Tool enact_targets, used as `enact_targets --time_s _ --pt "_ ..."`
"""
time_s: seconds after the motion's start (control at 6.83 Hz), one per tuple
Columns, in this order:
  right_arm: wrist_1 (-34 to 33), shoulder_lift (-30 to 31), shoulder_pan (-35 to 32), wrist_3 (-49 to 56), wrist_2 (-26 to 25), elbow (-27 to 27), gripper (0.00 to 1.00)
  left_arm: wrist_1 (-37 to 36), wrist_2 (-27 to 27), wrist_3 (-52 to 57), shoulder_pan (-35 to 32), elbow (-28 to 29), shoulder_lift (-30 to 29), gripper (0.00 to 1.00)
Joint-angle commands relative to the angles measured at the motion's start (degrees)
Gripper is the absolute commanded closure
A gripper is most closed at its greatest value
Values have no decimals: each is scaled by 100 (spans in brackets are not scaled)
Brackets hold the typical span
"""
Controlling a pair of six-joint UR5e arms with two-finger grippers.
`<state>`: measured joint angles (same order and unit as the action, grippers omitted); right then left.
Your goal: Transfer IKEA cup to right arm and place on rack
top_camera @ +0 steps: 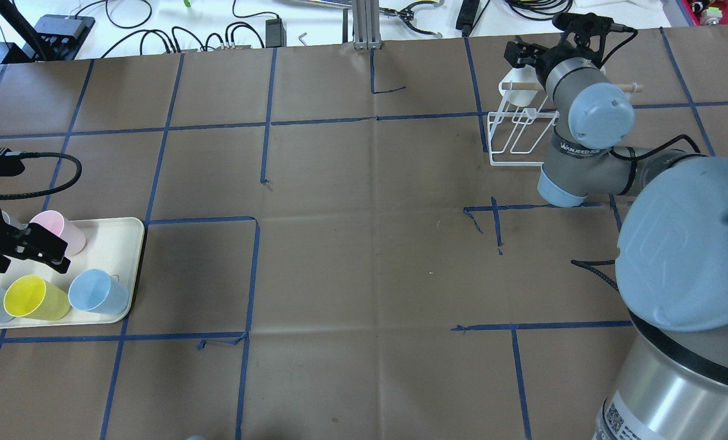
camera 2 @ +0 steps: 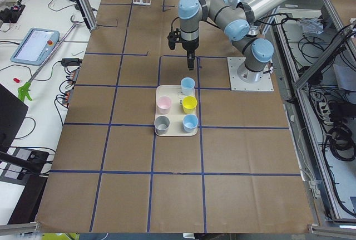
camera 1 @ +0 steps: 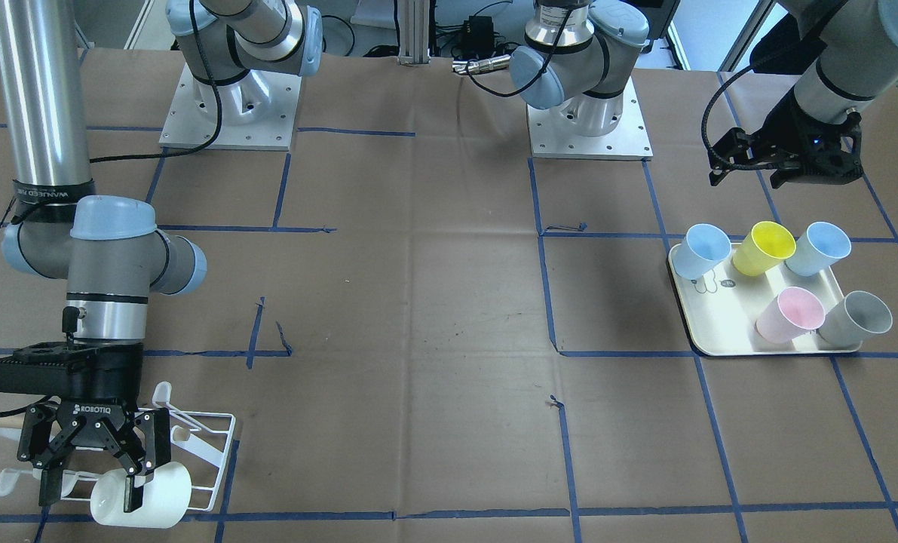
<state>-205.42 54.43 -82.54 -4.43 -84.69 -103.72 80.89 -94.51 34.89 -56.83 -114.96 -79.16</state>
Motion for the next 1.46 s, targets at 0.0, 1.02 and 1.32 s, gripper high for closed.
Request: enact_targets --time_s 0.0,1.02,1.32 --pt "2 68 -148 4 -3 35 0 -877 264 -25 5 -682 -100 2" --pt "1044 1832 -1368 -1823 85 -114 0 -2454 294 -8 14 -1767 -600 1" --pt "1214 1984 -1702 -3102 93 -114 0 -2945 161 1 14 -1767 -934 1"
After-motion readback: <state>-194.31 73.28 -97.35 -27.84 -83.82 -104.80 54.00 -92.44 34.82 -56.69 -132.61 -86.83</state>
